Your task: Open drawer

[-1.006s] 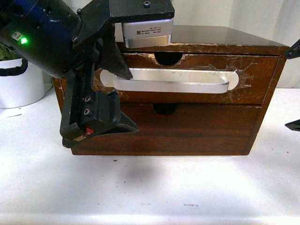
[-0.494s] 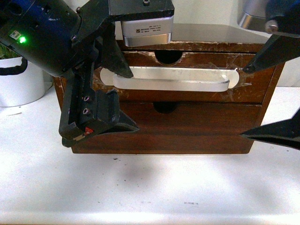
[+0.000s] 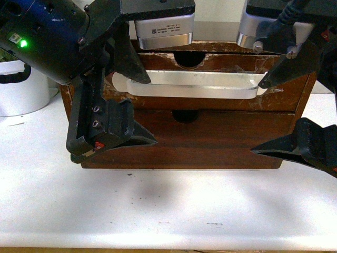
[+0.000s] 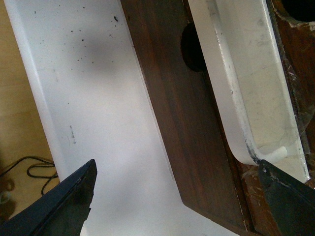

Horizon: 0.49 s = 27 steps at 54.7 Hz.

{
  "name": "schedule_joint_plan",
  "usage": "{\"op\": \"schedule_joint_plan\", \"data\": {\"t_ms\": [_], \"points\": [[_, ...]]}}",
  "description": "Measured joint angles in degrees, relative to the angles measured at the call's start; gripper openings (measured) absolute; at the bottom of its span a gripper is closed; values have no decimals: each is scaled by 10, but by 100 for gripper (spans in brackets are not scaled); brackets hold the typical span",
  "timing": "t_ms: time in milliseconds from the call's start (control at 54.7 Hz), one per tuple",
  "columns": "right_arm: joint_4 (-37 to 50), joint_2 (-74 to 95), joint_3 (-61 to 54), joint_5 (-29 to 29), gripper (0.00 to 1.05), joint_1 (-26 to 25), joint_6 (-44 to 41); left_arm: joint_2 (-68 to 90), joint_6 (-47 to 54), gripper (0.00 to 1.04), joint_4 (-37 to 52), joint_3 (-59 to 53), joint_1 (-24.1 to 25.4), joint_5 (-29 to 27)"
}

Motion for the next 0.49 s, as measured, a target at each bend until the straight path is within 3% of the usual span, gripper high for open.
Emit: {"op": "schedule_joint_plan", "data": {"t_ms": [494], "points": [[12,35,22,10,96,20,19,-4,10,98,1,-8,-2,2]]}}
